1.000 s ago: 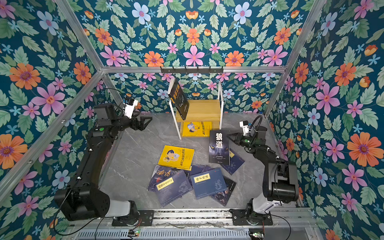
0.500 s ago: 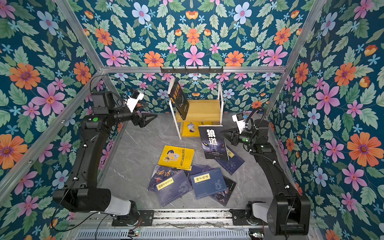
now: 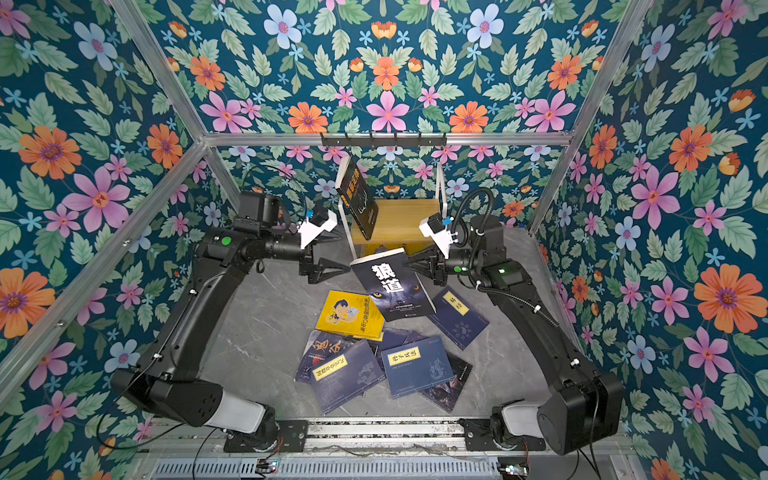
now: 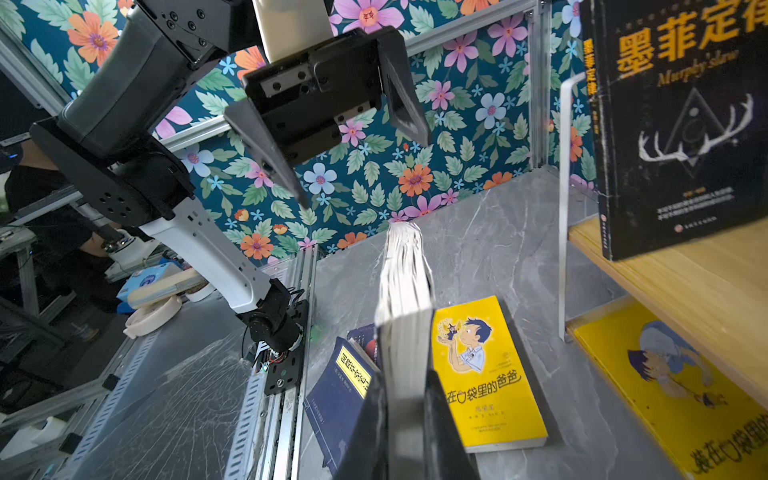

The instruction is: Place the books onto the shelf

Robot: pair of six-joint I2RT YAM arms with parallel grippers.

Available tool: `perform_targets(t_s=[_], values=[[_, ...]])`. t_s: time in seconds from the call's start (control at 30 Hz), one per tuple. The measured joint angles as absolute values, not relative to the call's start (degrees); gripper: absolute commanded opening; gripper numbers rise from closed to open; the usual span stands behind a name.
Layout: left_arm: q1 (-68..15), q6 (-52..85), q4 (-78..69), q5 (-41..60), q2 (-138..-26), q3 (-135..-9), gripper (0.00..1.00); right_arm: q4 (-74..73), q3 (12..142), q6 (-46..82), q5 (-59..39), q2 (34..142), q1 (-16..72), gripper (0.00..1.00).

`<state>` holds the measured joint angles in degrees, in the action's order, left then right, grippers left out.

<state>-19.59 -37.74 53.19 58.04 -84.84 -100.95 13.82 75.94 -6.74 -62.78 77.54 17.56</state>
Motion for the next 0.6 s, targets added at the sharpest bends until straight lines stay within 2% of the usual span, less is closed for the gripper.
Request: perform_targets(t_s=[0.2,0.27,0.37,0.47,0.6], values=[[-22.57,-37.56,52.51,57.69,-84.82,-98.89,0.96,19.84,82.32,-11.49,-61.28,80.79,22.52,0.0],[-23.35,-37.34,52.03,57.8,-84.79,-98.13,0.93,20.64,83.26,-12.4,-60.73,81.19,23.49,0.0],[-24.25,-36.14,51.51,57.98,-84.68,-96.36,0.82,21.41,83.92,-13.28,-59.66,81.25,24.36,0.0],[-25.15,-35.66,50.92,58.02,-84.64,-95.04,0.58,21.52,84.77,-13.69,-59.07,81.47,24.82,0.0],[-25.54,-34.15,49.32,58.13,-84.36,-94.5,0.17,21.98,85.54,-14.04,-58.59,81.65,24.88,0.0]])
